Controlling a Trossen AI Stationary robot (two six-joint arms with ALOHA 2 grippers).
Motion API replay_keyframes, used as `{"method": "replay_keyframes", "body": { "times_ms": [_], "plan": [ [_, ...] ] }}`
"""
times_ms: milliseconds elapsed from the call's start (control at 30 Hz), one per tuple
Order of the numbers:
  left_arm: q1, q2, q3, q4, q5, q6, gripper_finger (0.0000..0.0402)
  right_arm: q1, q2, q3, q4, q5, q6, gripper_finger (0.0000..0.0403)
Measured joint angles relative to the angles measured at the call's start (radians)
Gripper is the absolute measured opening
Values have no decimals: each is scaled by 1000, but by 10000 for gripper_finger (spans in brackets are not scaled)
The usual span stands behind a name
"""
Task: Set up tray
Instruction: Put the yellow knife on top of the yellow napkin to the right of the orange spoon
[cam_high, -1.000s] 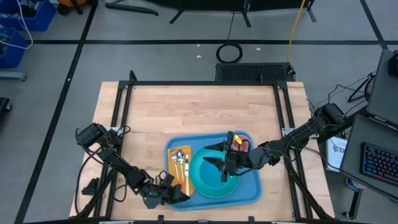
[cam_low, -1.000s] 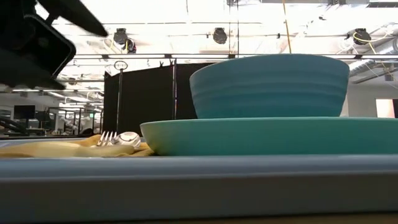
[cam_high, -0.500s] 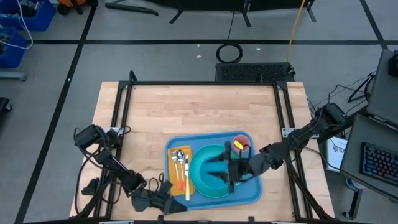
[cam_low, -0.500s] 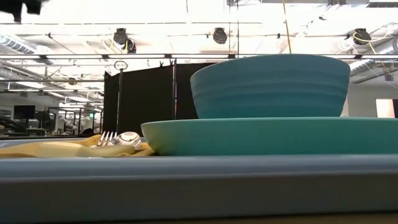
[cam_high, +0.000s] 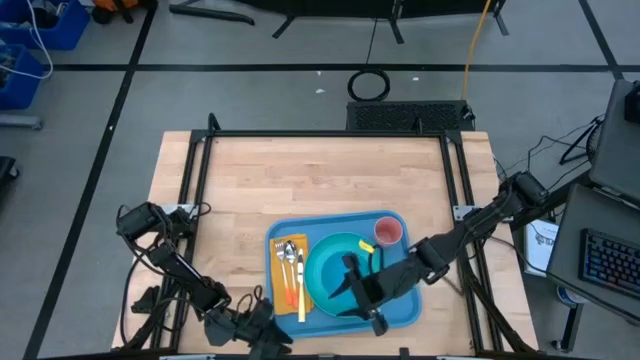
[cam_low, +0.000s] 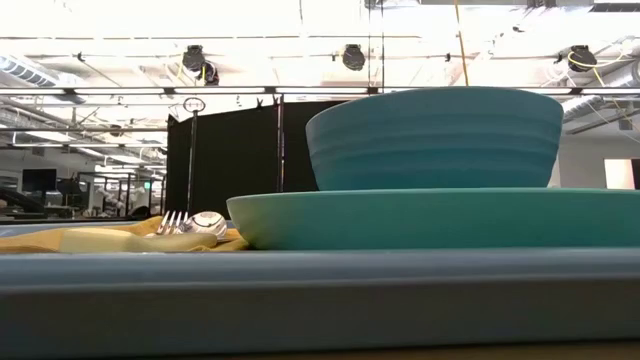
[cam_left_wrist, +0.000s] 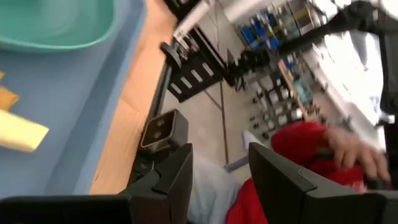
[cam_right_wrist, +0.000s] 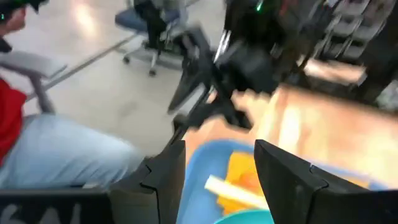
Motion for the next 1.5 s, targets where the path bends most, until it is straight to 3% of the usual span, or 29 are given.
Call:
{"method": "replay_keyframes", "body": {
  "times_ms": [133,333,433,633,767,1133,1500],
  "plan": [
    [-7,0,0,-2,68,94,159,5,66,31,-69,-27,68,173],
    [-21,0,0,-16,87,128,159,20,220,157,-83,-217,128,168],
    [-25,0,0,-11,104,133,159,24,297,239,-109,-259,167,159],
    [-26,0,0,-14,109,125,159,14,406,360,-201,-282,249,81],
    [-27,0,0,-7,106,145,159,7,473,400,-141,-354,290,10],
    [-32,0,0,-4,87,238,159,-20,634,523,-128,-442,331,0],
    [-33,0,0,19,40,286,159,-78,708,569,-218,-387,327,0]
  ]
}}
